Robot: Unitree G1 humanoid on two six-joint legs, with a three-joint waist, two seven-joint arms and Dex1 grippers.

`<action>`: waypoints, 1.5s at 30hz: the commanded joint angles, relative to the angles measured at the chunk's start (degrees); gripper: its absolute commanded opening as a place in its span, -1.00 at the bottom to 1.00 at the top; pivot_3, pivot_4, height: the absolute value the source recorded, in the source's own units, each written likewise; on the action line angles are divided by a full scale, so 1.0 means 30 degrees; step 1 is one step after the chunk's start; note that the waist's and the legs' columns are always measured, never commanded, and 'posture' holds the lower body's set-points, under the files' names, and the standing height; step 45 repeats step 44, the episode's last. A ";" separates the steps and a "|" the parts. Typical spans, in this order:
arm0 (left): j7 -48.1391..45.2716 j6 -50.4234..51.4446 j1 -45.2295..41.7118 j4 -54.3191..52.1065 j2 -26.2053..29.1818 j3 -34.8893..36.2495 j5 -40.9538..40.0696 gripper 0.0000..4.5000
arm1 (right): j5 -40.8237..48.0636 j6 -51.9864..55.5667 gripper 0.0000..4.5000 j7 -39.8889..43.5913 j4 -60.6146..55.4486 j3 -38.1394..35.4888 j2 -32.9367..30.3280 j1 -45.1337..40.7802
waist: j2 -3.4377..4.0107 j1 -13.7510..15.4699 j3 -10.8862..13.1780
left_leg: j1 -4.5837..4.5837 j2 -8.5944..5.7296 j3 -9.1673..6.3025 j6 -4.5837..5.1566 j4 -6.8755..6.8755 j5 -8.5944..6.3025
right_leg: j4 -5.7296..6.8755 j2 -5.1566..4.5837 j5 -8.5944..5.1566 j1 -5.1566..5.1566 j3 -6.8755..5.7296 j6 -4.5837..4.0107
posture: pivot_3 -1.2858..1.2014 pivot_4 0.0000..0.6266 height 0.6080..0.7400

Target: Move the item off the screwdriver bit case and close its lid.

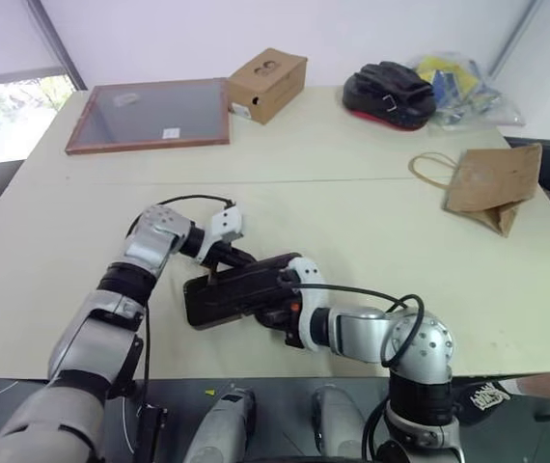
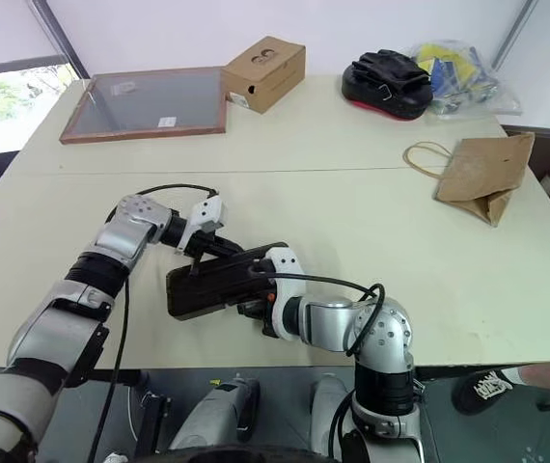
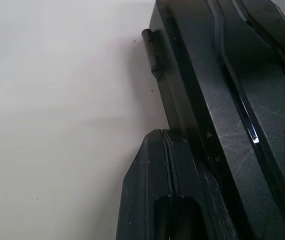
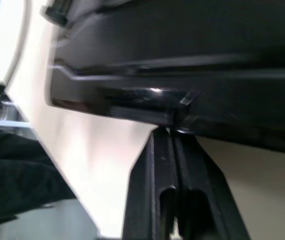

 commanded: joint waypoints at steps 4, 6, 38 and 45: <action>-0.1084 -0.0869 0.1876 -0.0822 -0.0432 -0.1660 0.0807 -1.00 | -0.2187 -0.1971 -0.97 0.1246 -0.1511 0.1265 -0.0278 -0.0186 | 0.0003 -0.0087 -0.0133 | 0.0018 0.0022 0.0004 0.0001 -0.0011 -0.0001 | -0.0003 0.0026 -0.0001 0.0007 0.0007 0.0000 | 0.03 -0.52 1.00; -0.0723 -0.1157 0.1678 -0.0428 -0.0588 -0.1466 0.0910 -1.00 | -0.2226 -0.1644 -0.97 0.1693 -0.1807 0.1142 -0.0361 -0.0121 | -0.0001 -0.0071 -0.0175 | 0.0024 0.0028 0.0007 0.0001 -0.0012 -0.0001 | -0.0006 0.0035 -0.0001 0.0010 0.0016 -0.0001 | 0.03 -0.52 1.00; 0.9504 1.2835 0.8913 -2.0094 0.2958 0.9875 -0.8550 -1.00 | -0.4822 -1.0411 -0.97 1.9716 -0.3390 -0.1525 -1.9388 -0.1702 | -0.0082 0.0013 -0.0122 | -0.0016 0.0028 0.0082 0.0083 0.0078 -0.0055 | -0.0076 -0.0008 0.0011 0.0049 0.0038 0.0037 | 0.03 -0.52 1.00; 1.2219 1.6960 1.4327 -2.6362 0.2894 1.3281 -1.2038 -1.00 | -0.6205 -1.2401 -0.97 2.1169 -0.2107 -0.0897 -1.9436 -0.1862 | -0.0090 0.0194 -0.0115 | -0.0003 0.0067 0.0139 0.0081 0.0100 -0.0058 | -0.0080 0.0010 0.0010 0.0059 0.0050 0.0031 | 0.03 -0.52 1.00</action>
